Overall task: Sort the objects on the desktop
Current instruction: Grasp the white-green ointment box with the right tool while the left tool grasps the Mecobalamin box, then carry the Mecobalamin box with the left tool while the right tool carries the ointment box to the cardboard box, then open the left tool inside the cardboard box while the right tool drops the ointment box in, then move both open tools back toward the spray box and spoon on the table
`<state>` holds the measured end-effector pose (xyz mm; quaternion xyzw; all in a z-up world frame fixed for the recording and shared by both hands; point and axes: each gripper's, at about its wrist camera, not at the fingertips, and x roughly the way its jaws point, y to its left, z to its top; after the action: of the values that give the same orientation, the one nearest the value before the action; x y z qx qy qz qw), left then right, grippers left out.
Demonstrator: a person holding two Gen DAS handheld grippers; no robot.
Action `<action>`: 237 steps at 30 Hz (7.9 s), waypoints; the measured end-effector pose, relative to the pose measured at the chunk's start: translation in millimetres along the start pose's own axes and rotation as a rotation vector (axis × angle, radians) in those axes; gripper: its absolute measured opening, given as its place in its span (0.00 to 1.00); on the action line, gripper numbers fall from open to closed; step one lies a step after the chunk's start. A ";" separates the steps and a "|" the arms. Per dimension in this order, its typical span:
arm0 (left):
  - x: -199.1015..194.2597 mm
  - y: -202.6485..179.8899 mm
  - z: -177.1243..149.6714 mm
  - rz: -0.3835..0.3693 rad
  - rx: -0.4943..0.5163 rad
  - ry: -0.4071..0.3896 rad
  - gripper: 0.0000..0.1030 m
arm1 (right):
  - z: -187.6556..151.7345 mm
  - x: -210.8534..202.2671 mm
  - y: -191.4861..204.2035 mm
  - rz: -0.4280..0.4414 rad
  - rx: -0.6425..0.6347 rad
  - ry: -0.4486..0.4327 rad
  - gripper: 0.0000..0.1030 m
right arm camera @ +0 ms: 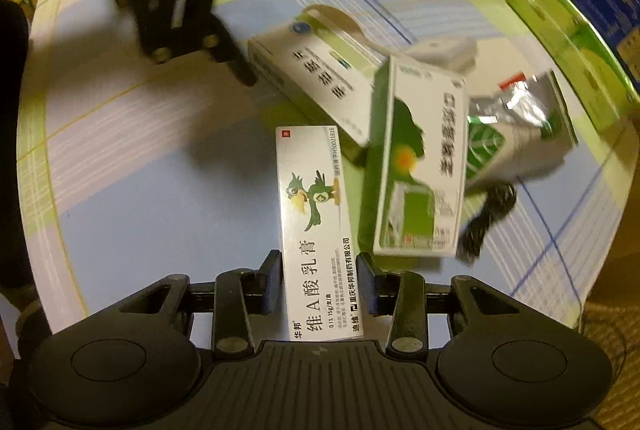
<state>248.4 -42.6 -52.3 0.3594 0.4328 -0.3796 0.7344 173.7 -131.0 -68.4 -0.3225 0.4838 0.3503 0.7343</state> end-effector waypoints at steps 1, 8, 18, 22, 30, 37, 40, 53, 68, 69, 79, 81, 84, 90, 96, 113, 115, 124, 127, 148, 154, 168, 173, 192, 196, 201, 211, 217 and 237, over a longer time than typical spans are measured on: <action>4.0 4.0 2.7 -0.011 -0.005 -0.001 0.91 | -2.3 -1.2 -0.4 0.000 0.010 -0.001 0.36; 29.1 12.5 12.6 -0.022 -0.009 0.016 0.77 | -4.2 -4.4 0.8 -0.002 0.081 -0.004 0.36; 21.1 -7.5 -6.3 0.005 -0.224 0.167 0.67 | 1.2 -5.9 -5.4 -0.001 0.291 0.013 0.35; 4.5 -24.9 -27.7 0.018 -0.384 0.175 0.67 | 7.2 -11.4 2.7 0.025 0.428 0.003 0.35; -31.9 -57.2 -65.6 0.053 -0.592 -0.023 0.73 | 15.1 -13.4 31.2 0.014 0.528 -0.070 0.52; -23.3 -67.1 -64.4 0.109 -0.519 -0.064 0.73 | 10.7 -3.5 44.5 -0.085 0.539 -0.136 0.53; -13.0 -63.4 -66.4 0.096 -0.532 -0.073 0.72 | 9.1 2.3 41.9 -0.097 0.578 -0.150 0.53; -9.3 -66.6 -73.9 0.107 -0.596 -0.138 0.66 | 5.2 0.5 47.2 -0.190 0.644 -0.193 0.34; -81.8 -83.4 -66.6 0.195 -0.746 -0.226 0.66 | 4.8 -77.3 77.7 -0.230 0.821 -0.342 0.34; -88.5 -84.5 -66.9 0.203 -0.755 -0.232 0.66 | 6.6 -83.2 81.8 -0.232 0.826 -0.350 0.34; -162.2 -98.4 -92.0 0.310 -0.821 -0.276 0.66 | 33.5 -126.8 120.6 -0.233 0.791 -0.428 0.34; -174.6 -100.7 -99.7 0.328 -0.831 -0.282 0.66 | 41.9 -133.4 130.0 -0.230 0.770 -0.444 0.34; -193.5 -104.3 -113.5 0.358 -0.847 -0.289 0.66 | 54.2 -139.9 142.4 -0.222 0.743 -0.460 0.34; -225.0 -107.2 -141.6 0.405 -0.886 -0.306 0.66 | 78.0 -145.6 162.2 -0.198 0.693 -0.489 0.34; -248.5 -109.0 -170.7 0.456 -0.927 -0.308 0.66 | 98.1 -144.8 177.0 -0.173 0.651 -0.506 0.34; -274.3 -84.9 -235.4 0.547 -1.002 -0.271 0.66 | 176.0 -135.4 198.8 -0.122 0.532 -0.549 0.34; -278.0 -74.9 -244.9 0.561 -1.007 -0.264 0.66 | 189.7 -130.9 199.6 -0.106 0.521 -0.552 0.34; -282.1 -23.4 -277.1 0.583 -1.036 -0.243 0.66 | 245.6 -100.8 187.8 -0.032 0.550 -0.539 0.34; -277.3 -7.4 -281.2 0.580 -1.032 -0.234 0.66 | 261.4 -91.3 180.7 -0.022 0.566 -0.538 0.34; -233.7 56.5 -286.4 0.522 -1.031 -0.216 0.67 | 301.9 -45.9 138.5 0.019 0.697 -0.519 0.34; -225.9 62.3 -292.4 0.489 -1.053 -0.239 0.79 | 297.6 -45.9 127.8 0.055 0.745 -0.561 0.59; -258.8 27.1 -293.8 0.536 -1.096 -0.288 0.79 | 224.2 -88.9 125.3 0.032 0.840 -0.603 0.60; -270.5 2.8 -281.5 0.535 -1.085 -0.300 0.79 | 188.0 -105.9 135.4 -0.020 0.825 -0.592 0.63; -265.2 -78.4 -195.5 0.430 -1.017 -0.357 0.88 | 47.5 -165.6 129.8 -0.097 0.959 -0.596 0.82; -260.4 -88.2 -182.9 0.410 -1.006 -0.360 0.93 | 24.0 -173.0 128.4 -0.129 0.980 -0.595 0.91; -254.7 -96.4 -169.3 0.388 -0.987 -0.358 0.99 | -1.0 -175.6 126.4 -0.149 1.009 -0.586 0.94; -234.7 -113.1 -143.0 0.323 -0.935 -0.345 0.99 | -38.1 -181.0 118.1 -0.225 1.036 -0.567 0.96; -223.7 -120.3 -128.3 0.285 -0.888 -0.336 0.99 | -49.9 -181.3 117.0 -0.237 1.026 -0.563 0.97; -184.9 -119.0 -105.0 0.211 -0.724 -0.291 0.99 | -55.0 -162.1 101.6 -0.226 0.910 -0.485 0.97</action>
<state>44.7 38.9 53.5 0.0624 0.3908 -0.1719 0.9021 16.6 -153.1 51.9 0.0689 0.3654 0.0880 0.9241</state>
